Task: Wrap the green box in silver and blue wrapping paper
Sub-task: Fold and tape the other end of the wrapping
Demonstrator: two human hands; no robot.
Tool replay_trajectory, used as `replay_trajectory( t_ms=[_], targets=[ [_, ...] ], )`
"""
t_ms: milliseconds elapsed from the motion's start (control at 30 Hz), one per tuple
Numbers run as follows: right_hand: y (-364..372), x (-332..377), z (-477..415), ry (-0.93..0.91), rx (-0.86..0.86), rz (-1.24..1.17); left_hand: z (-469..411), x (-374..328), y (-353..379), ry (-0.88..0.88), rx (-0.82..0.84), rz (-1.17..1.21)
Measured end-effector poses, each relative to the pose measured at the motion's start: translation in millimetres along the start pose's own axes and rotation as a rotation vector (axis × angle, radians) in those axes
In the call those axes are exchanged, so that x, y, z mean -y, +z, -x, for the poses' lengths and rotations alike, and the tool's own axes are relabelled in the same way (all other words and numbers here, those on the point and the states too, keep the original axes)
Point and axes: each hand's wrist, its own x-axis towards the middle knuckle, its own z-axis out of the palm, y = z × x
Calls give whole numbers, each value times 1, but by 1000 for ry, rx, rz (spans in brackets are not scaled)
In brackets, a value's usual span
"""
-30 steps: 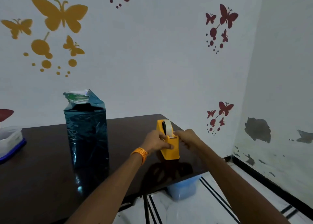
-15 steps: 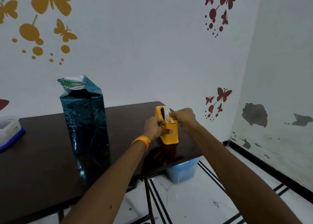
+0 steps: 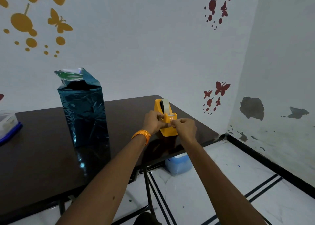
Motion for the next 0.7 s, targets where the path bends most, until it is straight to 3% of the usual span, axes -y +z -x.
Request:
replay_trajectory(
  t_ms=[67, 167, 333, 533, 700],
  targets=[
    [-2, -14, 3, -38, -30, 94, -1, 5, 1, 6, 9, -3],
    [-9, -15, 11, -163, -58, 31, -4, 7, 0, 19, 33, -44],
    [-6, 32, 19, -414, 51, -22, -2, -6, -18, 80, 145, -328],
    [46, 100, 30, -536, 201, -226, 8, -34, -146, 152, -242, -377],
    [105, 164, 35, -575, 309, -317, 36, -52, -251, 140, -441, -150]
  ],
)
